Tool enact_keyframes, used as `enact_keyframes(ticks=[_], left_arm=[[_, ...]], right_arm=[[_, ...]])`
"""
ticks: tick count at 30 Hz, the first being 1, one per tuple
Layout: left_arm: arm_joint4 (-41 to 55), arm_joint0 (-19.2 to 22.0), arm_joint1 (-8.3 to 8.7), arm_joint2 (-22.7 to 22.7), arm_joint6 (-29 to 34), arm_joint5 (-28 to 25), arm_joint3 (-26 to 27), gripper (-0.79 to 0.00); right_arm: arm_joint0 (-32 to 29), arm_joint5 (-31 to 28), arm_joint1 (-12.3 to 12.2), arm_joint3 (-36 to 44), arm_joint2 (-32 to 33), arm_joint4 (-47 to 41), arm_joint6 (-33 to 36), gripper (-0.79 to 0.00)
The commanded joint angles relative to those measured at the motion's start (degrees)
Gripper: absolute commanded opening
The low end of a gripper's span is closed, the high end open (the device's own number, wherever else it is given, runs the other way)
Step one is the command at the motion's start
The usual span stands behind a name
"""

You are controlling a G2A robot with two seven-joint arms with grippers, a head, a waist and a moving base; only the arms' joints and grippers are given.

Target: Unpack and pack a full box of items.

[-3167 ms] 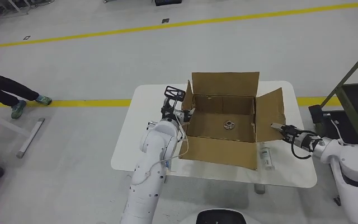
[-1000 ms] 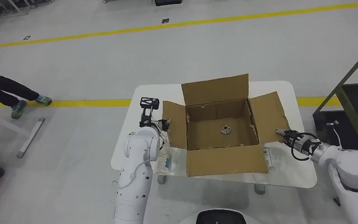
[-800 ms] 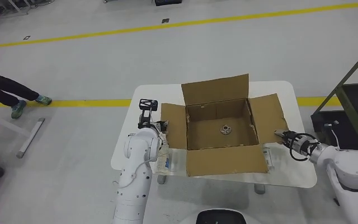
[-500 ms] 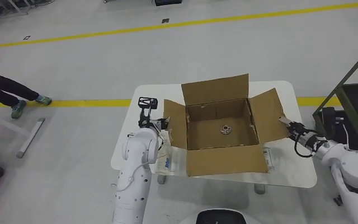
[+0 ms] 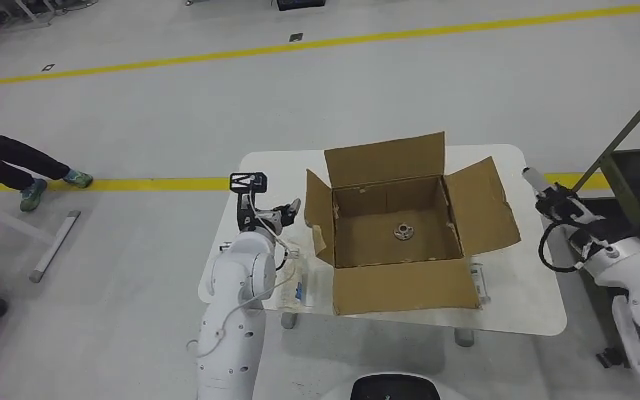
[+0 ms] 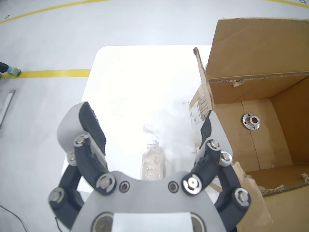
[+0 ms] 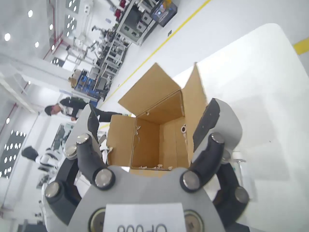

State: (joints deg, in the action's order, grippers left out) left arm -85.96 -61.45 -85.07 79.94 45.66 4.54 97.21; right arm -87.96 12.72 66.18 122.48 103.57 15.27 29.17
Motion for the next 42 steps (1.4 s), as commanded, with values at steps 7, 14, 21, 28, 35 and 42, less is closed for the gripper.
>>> enact_keyframes(ticks=[7, 14, 21, 28, 35, 42], left_arm=[[0.2, -0.7, 0.18, 0.4, -0.6, 0.9, 0.6, 0.000], [-0.2, -1.5, 0.34, 0.2, -1.1, 0.9, 1.6, 0.000], [0.2, -2.2, 0.46, 0.1, -1.4, 0.9, 2.3, 0.000], [0.0, -2.2, 0.50, 0.0, -1.4, 0.8, 2.4, 0.000], [0.0, -2.2, 0.50, 0.0, -1.4, 0.8, 2.4, 0.000], [0.0, -2.2, 0.50, 0.0, -1.4, 0.8, 2.4, 0.000]], right_arm=[[5.2, -2.3, -0.9, 0.5, -12.6, 20.7, 7.7, 0.000], [15.4, 0.1, -0.6, -10.2, -27.0, 38.1, 15.4, 0.000], [21.3, 2.6, 0.5, -19.7, -34.4, 41.8, 17.3, 0.000], [21.3, 2.6, 0.5, -19.7, -34.4, 41.8, 17.3, 0.000], [21.0, 1.4, 0.5, -19.1, -34.7, 42.0, 16.5, 0.000], [28.3, -2.9, 1.7, -28.5, -39.9, 43.6, 15.6, 0.000]])
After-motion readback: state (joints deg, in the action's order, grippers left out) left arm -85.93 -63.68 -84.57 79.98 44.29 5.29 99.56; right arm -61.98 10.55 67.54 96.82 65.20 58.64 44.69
